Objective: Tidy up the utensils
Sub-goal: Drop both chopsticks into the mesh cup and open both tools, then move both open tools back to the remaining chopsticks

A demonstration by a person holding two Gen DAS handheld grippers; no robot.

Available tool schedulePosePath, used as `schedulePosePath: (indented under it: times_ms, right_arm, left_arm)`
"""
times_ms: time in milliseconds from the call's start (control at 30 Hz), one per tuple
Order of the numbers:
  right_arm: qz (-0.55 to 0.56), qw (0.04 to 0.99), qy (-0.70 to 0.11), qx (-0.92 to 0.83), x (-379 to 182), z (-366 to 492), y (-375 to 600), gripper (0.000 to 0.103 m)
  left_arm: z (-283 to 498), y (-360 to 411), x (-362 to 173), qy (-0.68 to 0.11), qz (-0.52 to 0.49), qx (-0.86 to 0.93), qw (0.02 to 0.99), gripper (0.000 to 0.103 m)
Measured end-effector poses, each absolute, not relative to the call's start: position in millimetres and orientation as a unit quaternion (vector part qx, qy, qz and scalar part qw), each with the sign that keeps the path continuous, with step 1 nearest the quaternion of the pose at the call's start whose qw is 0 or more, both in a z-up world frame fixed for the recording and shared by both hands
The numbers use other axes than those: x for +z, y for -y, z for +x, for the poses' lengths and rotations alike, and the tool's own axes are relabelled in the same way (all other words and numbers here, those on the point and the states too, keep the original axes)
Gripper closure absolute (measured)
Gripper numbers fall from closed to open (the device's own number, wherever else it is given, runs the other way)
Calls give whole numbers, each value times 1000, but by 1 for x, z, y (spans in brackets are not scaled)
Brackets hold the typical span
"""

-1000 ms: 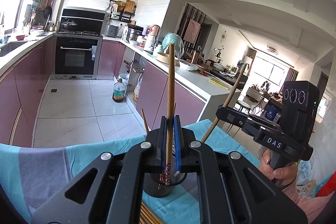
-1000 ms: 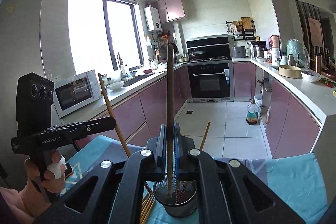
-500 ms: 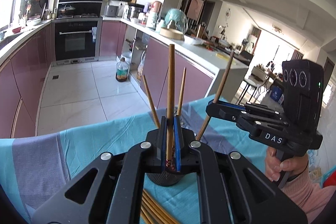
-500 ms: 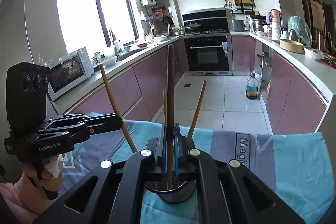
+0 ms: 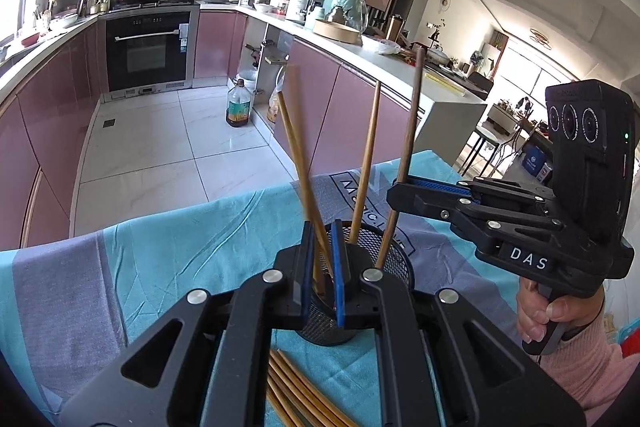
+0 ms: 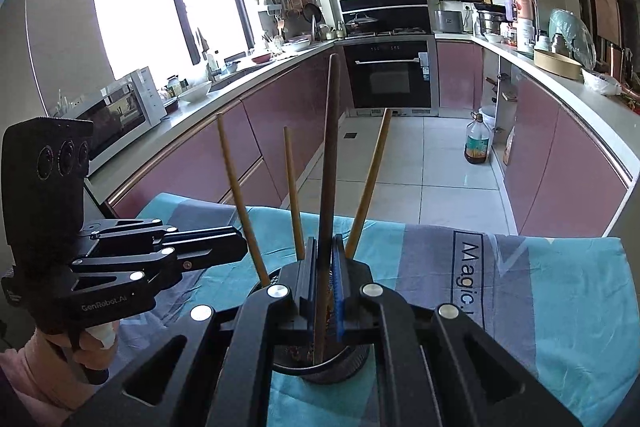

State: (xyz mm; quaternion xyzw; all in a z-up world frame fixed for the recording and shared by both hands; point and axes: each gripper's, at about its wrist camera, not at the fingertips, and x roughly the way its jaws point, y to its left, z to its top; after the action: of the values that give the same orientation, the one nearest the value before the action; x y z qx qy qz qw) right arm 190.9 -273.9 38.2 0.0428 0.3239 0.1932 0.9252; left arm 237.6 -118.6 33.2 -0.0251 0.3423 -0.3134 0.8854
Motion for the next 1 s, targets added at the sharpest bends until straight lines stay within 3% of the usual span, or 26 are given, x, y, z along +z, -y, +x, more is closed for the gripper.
schedulePosePath:
  times_ms: [233,333,667,1000]
  right_arm:
    - [58,926,-325,185,34,193,278,95]
    - [62,928,-319,185,35,187,280,84]
    - [50,932,-282,223,45,142,268,65]
    - [-2,903,-330,277,5,106,228,63]
  left_arm:
    - [243,114,28,-345,-31,-305,887,95]
    - [239,111,30,-338,-33,-298,892,89]
    - [201,86,33,-295,-30,-270,916,58]
    - [166,50,-16,-340,-21,-237,910,54]
